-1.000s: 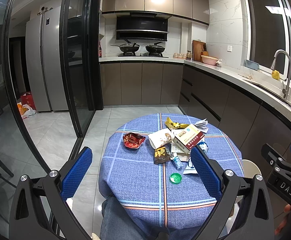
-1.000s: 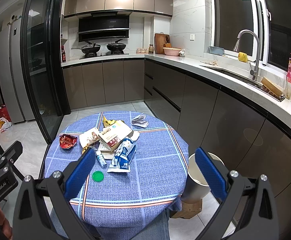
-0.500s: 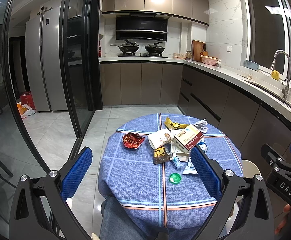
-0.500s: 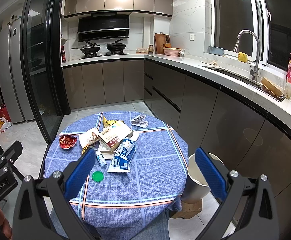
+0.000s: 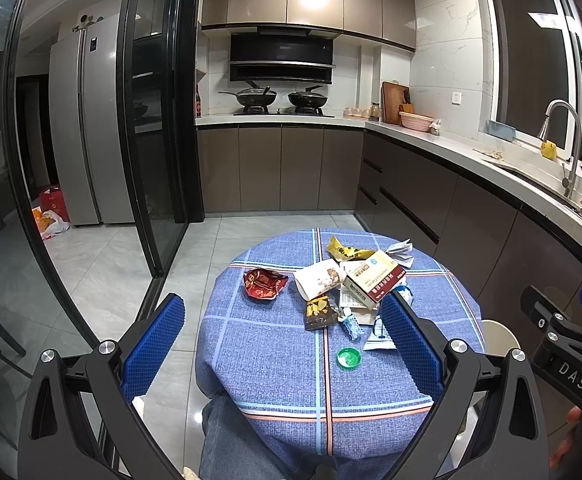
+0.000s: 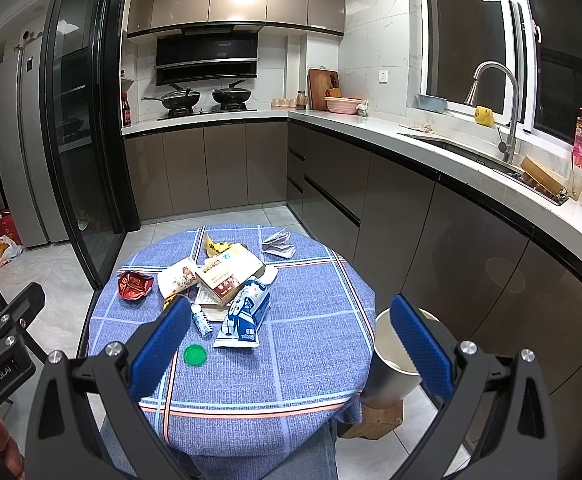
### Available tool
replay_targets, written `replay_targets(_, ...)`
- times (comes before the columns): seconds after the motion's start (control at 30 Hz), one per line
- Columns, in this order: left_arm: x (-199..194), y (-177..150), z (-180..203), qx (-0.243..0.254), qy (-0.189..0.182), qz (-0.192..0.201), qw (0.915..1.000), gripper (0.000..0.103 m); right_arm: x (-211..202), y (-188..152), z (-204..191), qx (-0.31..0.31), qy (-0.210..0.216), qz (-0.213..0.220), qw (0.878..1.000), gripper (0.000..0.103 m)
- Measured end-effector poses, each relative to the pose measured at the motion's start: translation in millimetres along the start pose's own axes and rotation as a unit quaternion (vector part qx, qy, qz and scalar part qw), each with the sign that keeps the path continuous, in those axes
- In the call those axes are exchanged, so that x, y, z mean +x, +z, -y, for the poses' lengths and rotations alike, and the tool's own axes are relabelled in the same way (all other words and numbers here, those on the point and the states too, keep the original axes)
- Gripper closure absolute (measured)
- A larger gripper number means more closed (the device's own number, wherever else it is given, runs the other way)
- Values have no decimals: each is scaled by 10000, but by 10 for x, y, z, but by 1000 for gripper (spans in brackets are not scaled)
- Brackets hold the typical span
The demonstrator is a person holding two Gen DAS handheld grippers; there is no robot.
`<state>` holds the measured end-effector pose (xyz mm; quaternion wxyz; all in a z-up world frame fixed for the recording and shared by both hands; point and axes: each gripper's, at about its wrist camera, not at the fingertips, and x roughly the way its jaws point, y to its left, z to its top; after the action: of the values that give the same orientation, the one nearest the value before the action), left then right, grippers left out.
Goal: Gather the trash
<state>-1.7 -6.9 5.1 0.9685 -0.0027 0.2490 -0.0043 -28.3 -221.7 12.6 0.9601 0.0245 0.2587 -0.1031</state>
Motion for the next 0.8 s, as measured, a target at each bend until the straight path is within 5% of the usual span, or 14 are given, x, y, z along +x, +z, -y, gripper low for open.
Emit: replay_targets(0.8, -17, 15, 18, -15, -33, -5, 10000, 8, 5, 4, -12, 2, 1, 1, 10000, 3)
